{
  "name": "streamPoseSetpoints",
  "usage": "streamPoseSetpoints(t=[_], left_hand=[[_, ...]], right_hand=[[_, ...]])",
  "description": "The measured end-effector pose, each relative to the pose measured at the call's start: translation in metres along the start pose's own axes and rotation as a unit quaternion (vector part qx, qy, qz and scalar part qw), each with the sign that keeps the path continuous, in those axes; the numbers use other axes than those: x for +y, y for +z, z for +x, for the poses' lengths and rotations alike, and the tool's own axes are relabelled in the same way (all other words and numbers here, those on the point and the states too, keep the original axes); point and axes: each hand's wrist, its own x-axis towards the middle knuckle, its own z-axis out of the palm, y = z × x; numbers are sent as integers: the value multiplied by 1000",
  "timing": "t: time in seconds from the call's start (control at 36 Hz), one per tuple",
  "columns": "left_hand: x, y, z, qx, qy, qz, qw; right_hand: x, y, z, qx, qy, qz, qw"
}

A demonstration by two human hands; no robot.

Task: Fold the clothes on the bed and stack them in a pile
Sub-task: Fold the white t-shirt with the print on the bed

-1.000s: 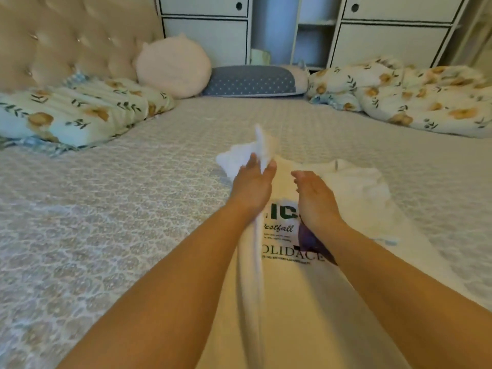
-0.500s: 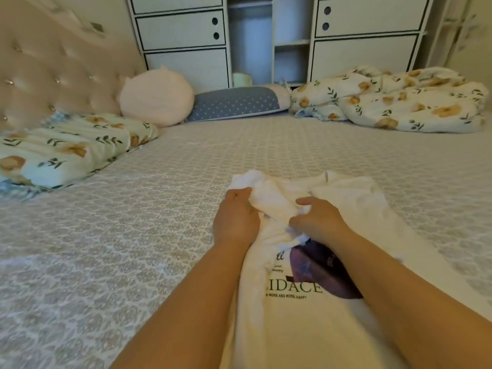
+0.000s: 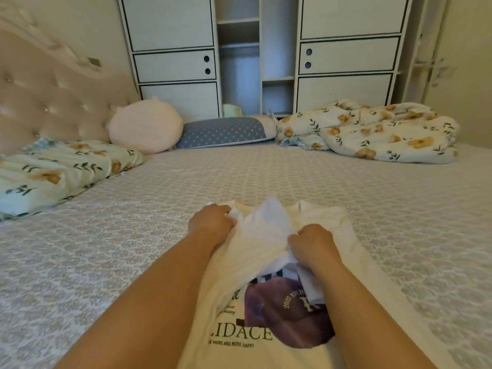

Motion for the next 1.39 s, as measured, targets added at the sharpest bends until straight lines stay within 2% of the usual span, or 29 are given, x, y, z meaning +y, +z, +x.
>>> streamPoseSetpoints(t=[0.06, 0.14, 0.17, 0.28, 0.33, 0.42, 0.47, 0.53, 0.58, 0.67, 0.72, 0.81, 0.89, 0.97, 1.03, 1.08, 1.14, 1.19, 1.28, 1.33, 1.39], left_hand=[[7, -4, 7, 64, -23, -45, 997], [18, -9, 16, 173, -64, -132, 974], [21, -7, 16, 182, -67, -138, 971], [19, 25, 3, 76, -20, 14, 997], [15, 28, 3, 57, -31, 17, 998], [18, 22, -4, 86, -17, -103, 991], [19, 18, -21, 135, 11, -214, 967], [16, 9, -36, 156, 39, -240, 957], [15, -2, -47, 111, 52, -186, 975], [16, -2, -66, 25, 72, -66, 995], [19, 5, -77, -61, 107, 4, 992], [20, 16, -80, -183, 112, 68, 974], [25, 18, -76, -206, 100, 75, 971], [29, 19, -78, -202, 135, 75, 967], [31, 15, -82, -211, 173, 22, 962], [33, 11, -84, -206, 159, -156, 953], [34, 2, -84, -155, 50, -379, 911], [28, -4, -76, -94, -76, -506, 854], [13, -7, -65, -36, -153, -498, 853], [7, -9, -62, -14, -151, -496, 855], [4, -9, -60, 12, -134, -483, 865]], right_hand=[[-1, -1, 3, -29, 19, 40, 999], [0, -9, 7, -49, 53, 115, 991], [1, -14, 8, -48, 61, 130, 989], [6, -21, 9, -71, 47, 84, 993], [5, -19, 10, -74, 39, 87, 993], [4, -12, 12, -50, 5, 119, 992], [6, -7, 10, -37, -19, 150, 988], [6, -6, 6, -50, -51, 160, 984], [6, -9, 3, -63, -73, 146, 984], [8, -17, 3, -48, -40, 161, 985], [10, -25, 3, -29, -30, 152, 987], [11, -30, 1, -26, -25, 44, 998], [9, -29, -1, -66, -13, -52, 996], [0, -33, 0, -89, -7, -63, 994], [-5, -34, 0, -88, -21, -21, 996], [-10, -33, -1, -81, -36, 20, 996], [-16, -29, -2, -81, -63, 38, 994], [-24, -22, -5, -92, -106, 76, 987], [-34, -6, -14, -160, -179, 138, 961], [-35, 1, -17, -207, -190, 210, 936], [-33, 2, -13, -187, -171, 310, 917]])
